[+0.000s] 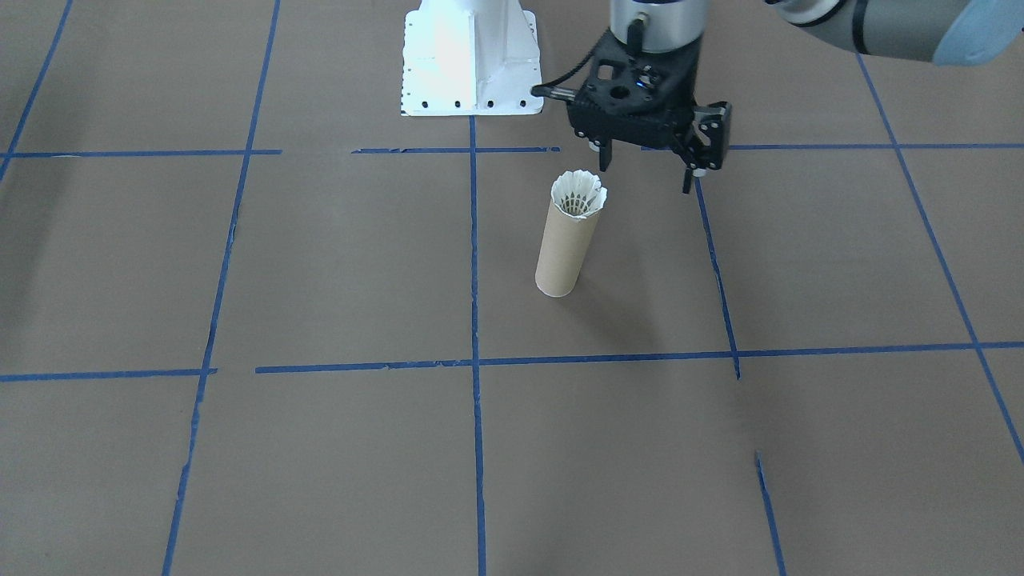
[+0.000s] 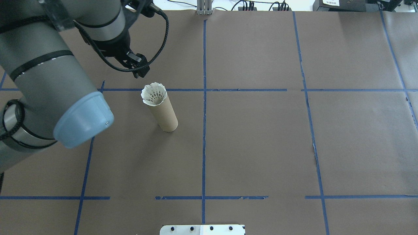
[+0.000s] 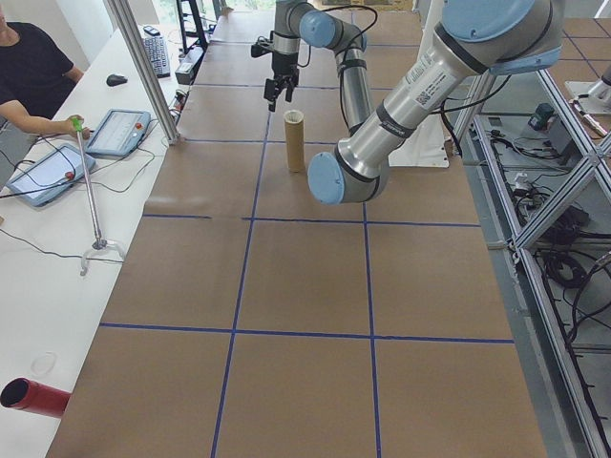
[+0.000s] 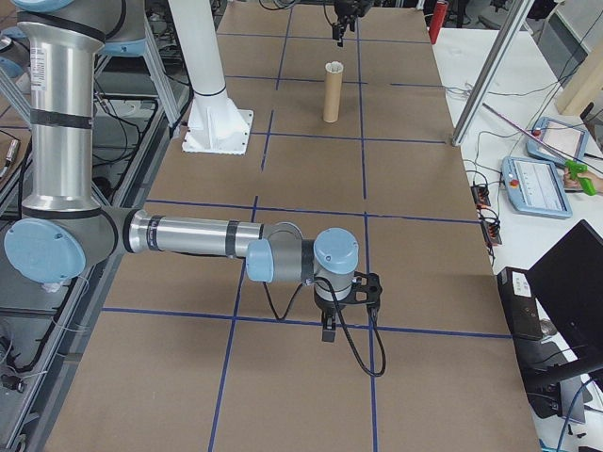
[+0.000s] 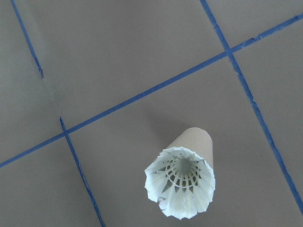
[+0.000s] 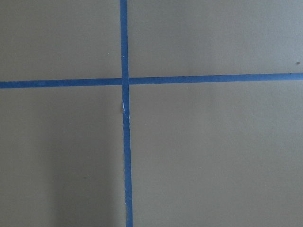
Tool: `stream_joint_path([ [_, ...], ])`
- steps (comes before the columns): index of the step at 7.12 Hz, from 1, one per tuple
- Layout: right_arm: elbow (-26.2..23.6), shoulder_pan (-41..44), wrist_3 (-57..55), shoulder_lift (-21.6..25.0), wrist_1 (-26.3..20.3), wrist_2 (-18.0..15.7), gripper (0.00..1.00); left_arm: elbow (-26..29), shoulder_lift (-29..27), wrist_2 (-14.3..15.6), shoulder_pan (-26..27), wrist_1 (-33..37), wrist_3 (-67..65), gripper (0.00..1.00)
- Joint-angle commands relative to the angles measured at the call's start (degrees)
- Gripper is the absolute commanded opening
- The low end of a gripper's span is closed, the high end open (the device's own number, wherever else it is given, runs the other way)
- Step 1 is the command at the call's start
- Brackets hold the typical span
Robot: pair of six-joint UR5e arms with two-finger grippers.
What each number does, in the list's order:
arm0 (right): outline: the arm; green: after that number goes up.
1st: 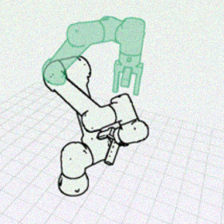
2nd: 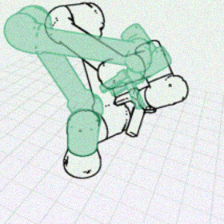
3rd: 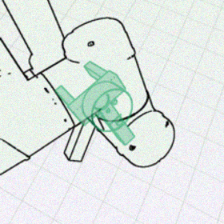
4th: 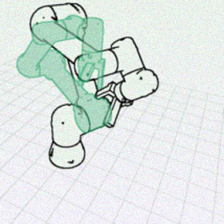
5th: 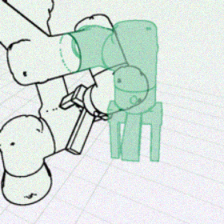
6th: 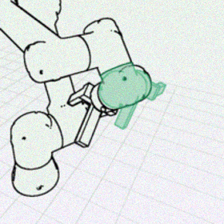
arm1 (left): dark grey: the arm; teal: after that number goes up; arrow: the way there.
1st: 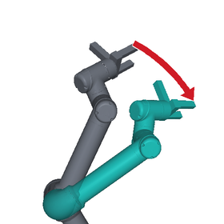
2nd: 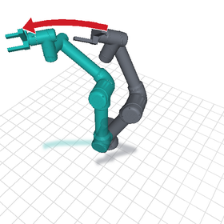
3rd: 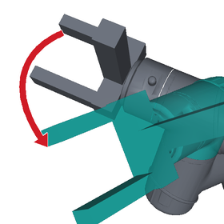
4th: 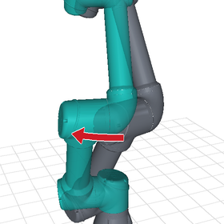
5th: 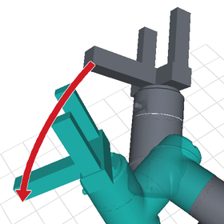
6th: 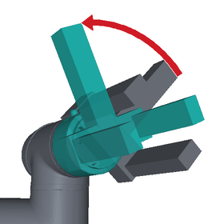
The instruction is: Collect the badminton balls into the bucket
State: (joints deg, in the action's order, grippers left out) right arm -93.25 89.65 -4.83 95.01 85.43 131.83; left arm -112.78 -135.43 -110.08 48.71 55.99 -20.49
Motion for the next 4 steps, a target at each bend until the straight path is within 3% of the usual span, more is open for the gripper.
stream_joint_path([
  [1,0.0,0.0,0.0,0.0,0.0,-0.1,1.0,5.2,12.9,-8.9,10.6,18.0,10.5,1.0],
  [2,0.0,0.0,0.0,0.0,0.0,-0.1,1.0,8.9,15.6,-14.5,14.8,21.2,12.8,1.0],
  [4,0.0,0.0,0.0,0.0,0.0,0.0,1.0,12.0,19.1,-19.1,20.2,20.9,12.3,1.0],
])
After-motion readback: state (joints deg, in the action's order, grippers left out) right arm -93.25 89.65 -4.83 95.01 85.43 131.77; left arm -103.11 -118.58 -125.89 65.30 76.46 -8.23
